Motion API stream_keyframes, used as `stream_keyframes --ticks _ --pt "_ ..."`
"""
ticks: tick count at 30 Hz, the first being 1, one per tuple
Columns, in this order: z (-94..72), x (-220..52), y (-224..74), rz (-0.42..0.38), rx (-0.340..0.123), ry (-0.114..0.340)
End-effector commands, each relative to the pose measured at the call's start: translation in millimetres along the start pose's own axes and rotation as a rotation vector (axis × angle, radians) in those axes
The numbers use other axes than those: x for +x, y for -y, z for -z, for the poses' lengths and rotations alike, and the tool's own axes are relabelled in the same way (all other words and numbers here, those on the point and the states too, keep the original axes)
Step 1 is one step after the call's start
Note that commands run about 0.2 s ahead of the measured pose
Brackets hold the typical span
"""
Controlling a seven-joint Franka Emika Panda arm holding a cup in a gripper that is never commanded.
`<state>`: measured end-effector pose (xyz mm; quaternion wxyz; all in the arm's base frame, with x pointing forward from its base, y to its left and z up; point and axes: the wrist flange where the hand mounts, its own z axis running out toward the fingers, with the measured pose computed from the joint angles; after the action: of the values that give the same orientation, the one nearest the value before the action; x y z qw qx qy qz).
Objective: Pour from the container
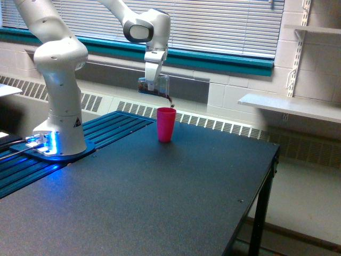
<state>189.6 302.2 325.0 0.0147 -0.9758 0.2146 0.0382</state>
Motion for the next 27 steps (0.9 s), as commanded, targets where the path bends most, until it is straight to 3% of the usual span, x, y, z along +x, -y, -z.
stream_keyframes --ticks 1,27 --pt "2.2 -2.4 -4.1 -0.044 0.007 -0.002" --pt "1.0 4.6 -12.1 -0.055 -0.031 0.039"
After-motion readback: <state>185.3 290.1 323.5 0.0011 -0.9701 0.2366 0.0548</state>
